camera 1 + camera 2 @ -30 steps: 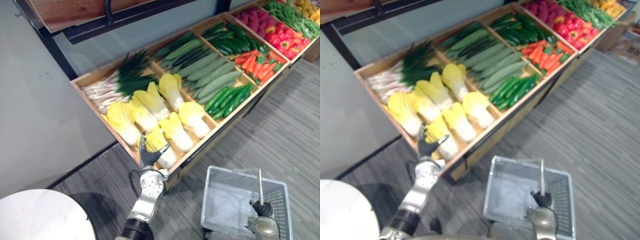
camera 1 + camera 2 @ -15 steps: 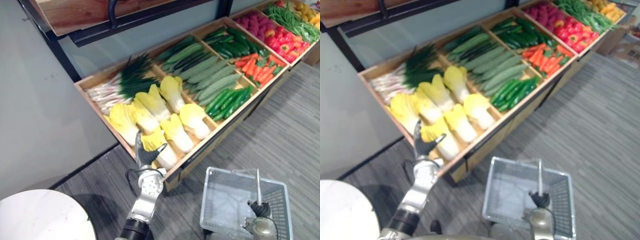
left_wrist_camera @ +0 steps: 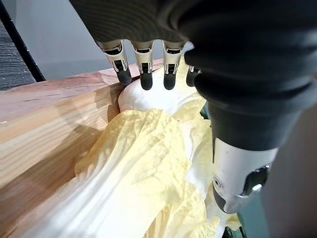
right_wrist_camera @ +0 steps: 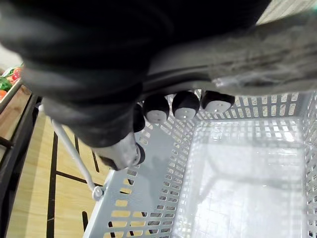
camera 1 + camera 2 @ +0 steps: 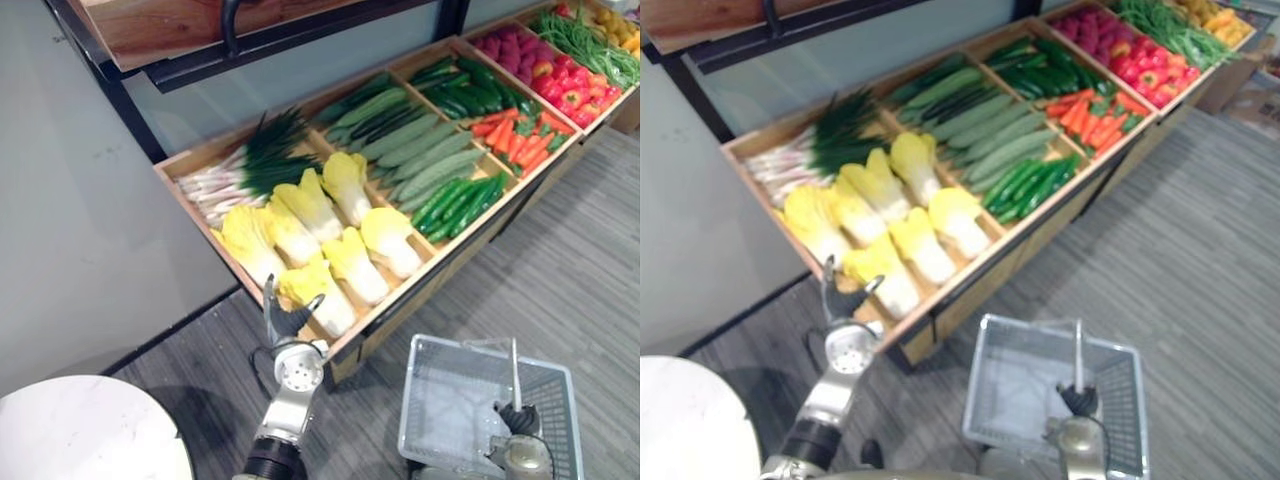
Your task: Pick vegetable in the basket
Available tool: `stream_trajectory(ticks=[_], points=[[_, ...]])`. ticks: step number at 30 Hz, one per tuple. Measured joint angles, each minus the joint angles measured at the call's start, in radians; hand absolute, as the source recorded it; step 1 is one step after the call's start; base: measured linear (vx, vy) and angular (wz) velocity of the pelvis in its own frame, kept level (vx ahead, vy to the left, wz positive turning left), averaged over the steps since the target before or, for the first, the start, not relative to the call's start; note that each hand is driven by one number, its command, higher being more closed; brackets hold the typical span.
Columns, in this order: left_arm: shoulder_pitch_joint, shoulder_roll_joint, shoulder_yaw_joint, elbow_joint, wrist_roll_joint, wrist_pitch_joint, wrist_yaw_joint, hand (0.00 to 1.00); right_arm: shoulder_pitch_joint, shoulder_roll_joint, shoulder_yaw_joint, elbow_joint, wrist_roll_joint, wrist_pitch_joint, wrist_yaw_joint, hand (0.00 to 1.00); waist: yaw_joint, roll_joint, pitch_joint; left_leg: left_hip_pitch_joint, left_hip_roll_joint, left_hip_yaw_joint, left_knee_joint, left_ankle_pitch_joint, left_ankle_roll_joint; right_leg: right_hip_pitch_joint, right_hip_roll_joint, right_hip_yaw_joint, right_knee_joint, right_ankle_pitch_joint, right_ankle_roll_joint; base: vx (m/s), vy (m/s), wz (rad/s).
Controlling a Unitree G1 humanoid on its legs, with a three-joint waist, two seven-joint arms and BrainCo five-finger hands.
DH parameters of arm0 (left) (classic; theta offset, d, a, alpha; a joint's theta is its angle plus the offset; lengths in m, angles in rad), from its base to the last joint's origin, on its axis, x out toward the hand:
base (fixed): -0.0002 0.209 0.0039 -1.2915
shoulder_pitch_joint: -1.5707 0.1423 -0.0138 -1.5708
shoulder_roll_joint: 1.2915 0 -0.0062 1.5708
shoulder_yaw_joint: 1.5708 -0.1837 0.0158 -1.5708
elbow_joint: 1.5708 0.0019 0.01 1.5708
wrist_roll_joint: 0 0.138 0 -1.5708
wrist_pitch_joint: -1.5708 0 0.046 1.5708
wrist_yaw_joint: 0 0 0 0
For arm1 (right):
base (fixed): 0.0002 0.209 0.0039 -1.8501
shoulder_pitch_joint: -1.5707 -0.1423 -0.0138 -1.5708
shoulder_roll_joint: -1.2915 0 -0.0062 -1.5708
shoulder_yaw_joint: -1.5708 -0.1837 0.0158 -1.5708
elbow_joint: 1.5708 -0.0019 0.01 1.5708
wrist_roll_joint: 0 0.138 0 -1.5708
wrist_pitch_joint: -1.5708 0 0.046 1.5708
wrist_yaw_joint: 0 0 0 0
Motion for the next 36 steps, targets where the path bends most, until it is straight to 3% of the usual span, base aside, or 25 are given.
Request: stream_trajectory(ticks=[18,24,27,36], points=[[-0.1,0.006,0.066,0.147,-0.012,-0.023,0.085,0.0,-0.005,0.001,0.0,0.002,0.0,0.001,-0.002,1.0,-0.017,-0.002,0.0,-0.013,-0.005,0.008,-0.005,0.002,0.001,0.006,0.0,0.006,-0.053,0.025,0.0,-0.01,-0.004,-0.01],[-0.167,0.015,0.048,0.194,-0.043,-0.021,0.081,0.0,-0.024,0.001,0.0,0.003,0.0,0.002,-0.004,1.0,-0.027,-0.003,0.001,-0.023,-0.008,0.029,-0.001,0.002,0.0,-0.02,0.0,0.029,-0.054,0.038,-0.001,0.01,-0.01,-0.11],[-0.171,0.012,0.044,0.193,-0.046,-0.024,0.083,0.0,-0.029,0.001,0.0,0.003,0.0,0.002,-0.01,1.0,-0.046,-0.003,0.001,-0.023,-0.008,0.03,-0.001,0.002,0.0,-0.02,0.0,0.03,-0.055,0.038,-0.001,0.0,0.0,0.0],[-0.18,0.013,-0.016,0.215,-0.046,-0.012,0.041,0.0,-0.023,-0.001,0.0,0.003,0.001,0.001,-0.016,1.0,-0.048,-0.005,0.002,-0.02,-0.008,0.045,-0.001,0.001,-0.002,-0.027,0.001,0.045,-0.052,0.04,-0.001,-0.01,-0.008,-0.03]])
